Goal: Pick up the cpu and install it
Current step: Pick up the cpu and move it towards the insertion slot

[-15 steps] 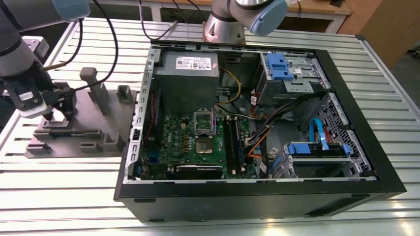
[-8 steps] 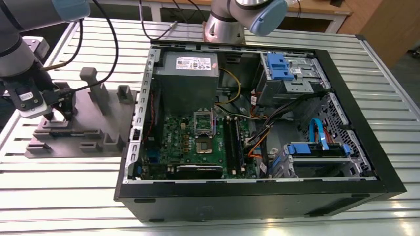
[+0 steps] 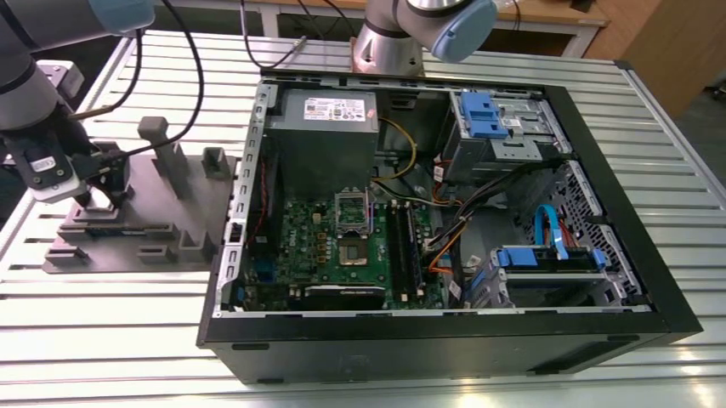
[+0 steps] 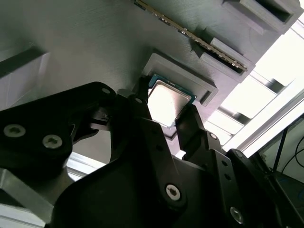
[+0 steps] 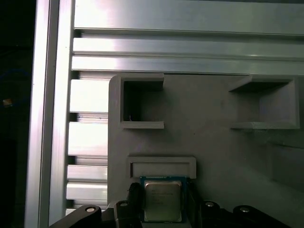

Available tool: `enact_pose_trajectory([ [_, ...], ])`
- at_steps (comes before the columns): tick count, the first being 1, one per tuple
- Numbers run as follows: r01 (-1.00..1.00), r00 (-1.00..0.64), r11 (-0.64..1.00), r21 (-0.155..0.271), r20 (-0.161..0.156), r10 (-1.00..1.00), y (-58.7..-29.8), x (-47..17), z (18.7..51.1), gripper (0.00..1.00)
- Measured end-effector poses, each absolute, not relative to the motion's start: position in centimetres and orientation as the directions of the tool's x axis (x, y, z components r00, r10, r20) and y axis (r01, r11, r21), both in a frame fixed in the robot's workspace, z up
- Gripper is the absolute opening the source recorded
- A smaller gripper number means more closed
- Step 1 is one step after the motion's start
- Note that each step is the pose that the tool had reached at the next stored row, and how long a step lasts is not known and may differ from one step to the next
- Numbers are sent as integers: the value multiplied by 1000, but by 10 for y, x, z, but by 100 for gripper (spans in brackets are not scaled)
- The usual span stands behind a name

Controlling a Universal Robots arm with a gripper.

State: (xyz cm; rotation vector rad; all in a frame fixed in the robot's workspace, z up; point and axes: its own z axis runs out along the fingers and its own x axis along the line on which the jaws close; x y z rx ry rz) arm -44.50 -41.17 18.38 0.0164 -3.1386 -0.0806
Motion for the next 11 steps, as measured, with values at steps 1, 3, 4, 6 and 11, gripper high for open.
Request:
enact_pose_trajectory([
  [1, -10, -1000, 999, 51, 2, -11, -412, -445, 185, 47],
  [3, -10, -1000, 999, 51, 2, -11, -412, -445, 187, 47],
  [4, -10, -1000, 999, 51, 2, -11, -412, -445, 187, 47],
  [6, -10, -1000, 999, 51, 1, -11, -412, -445, 187, 47],
  [11, -10, -1000, 999, 51, 2, -11, -412, -445, 187, 47],
])
